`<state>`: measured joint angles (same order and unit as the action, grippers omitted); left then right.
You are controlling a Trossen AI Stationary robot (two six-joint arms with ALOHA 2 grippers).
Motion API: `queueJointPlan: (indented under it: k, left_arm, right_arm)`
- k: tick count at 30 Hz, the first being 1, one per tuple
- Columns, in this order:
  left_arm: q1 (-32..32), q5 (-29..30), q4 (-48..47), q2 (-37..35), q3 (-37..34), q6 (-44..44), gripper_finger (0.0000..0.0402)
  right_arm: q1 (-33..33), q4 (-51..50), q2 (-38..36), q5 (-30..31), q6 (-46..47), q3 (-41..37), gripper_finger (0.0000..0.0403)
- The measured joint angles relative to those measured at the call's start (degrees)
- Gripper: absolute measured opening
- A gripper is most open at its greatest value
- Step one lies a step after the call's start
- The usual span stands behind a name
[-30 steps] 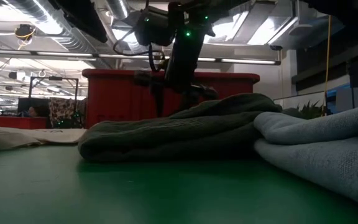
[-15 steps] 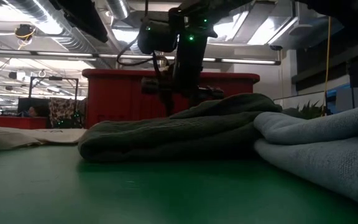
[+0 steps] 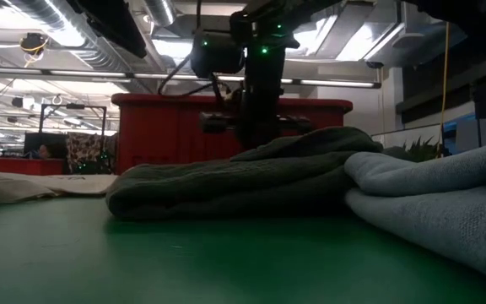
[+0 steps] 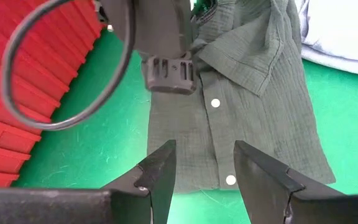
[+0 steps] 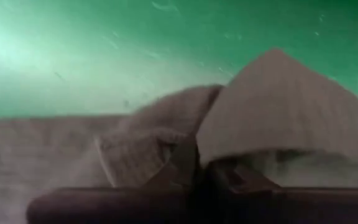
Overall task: Fold Laundry from Bin
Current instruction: Fold the green shirt
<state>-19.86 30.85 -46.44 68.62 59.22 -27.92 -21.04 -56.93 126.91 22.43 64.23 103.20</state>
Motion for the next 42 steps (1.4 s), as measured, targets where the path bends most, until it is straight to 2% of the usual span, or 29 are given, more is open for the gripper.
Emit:
queueJointPlan:
  k: [10,19,31,42]
  left_arm:
    - [0.0,0.0,0.0,0.0,0.0,-0.09,0.0155]
    - [0.0,0.05,0.0,1.03,0.0,-3.32,0.0155]
    - [0.36,3.21,8.2,10.52,-4.48,-3.31,0.0155]
    - [3.32,4.46,17.52,19.58,-4.5,-3.5,0.0155]
  right_arm:
    - [0.07,-11.19,-2.99,2.61,-2.0,0.0,0.001]
    - [0.04,-18.27,-5.9,4.1,-10.94,0.02,0.001]
    - [0.0,-20.72,-5.9,3.89,-27.2,0.02,0.0018]
    - [0.0,-24.53,-5.91,1.99,-30.16,0.02,0.002]
